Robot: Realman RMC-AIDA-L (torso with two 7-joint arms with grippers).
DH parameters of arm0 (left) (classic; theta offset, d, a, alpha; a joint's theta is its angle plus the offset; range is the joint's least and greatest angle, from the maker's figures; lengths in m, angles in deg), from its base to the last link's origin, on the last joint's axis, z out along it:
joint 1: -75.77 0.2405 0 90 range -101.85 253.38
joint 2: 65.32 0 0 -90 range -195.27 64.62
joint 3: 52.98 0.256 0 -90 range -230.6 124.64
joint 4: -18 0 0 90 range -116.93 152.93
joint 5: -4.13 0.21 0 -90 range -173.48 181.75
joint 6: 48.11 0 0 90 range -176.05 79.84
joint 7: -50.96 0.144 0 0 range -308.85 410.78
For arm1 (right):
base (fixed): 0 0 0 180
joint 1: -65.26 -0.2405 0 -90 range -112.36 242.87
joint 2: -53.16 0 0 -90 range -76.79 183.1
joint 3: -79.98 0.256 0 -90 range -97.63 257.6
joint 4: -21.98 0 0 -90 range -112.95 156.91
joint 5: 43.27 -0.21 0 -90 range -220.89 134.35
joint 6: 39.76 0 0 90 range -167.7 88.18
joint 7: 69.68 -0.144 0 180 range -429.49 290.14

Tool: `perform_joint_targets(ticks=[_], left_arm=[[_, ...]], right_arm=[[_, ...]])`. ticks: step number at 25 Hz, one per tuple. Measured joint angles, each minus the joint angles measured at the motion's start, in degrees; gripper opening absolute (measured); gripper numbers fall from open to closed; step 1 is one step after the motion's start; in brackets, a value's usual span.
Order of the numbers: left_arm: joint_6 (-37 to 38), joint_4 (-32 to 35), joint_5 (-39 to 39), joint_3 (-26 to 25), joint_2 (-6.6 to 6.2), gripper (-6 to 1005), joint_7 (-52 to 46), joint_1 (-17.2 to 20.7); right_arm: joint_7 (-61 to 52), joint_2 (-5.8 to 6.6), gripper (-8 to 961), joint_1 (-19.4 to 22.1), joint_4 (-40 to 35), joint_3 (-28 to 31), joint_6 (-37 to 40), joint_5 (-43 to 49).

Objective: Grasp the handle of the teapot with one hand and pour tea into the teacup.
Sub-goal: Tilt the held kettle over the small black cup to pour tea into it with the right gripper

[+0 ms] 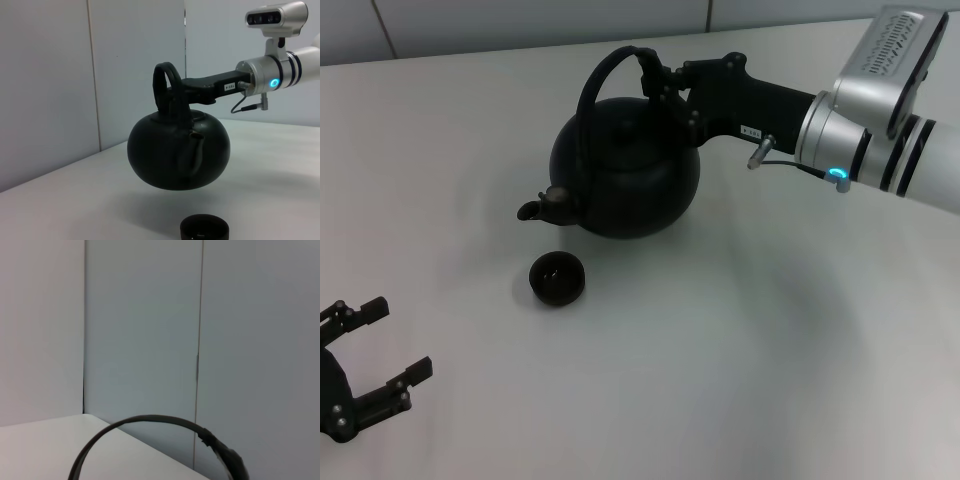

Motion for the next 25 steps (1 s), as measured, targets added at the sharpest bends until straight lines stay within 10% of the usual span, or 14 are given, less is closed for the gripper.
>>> perform_joint_targets(ticks=[25], left_arm=[[-0.14, 0.05, 0.31, -1.50, 0.04, 807, -0.33, 0.02]], right_arm=[[17.66, -0.32, 65, 0.13, -5.65, -4.62, -1.02, 1.23]])
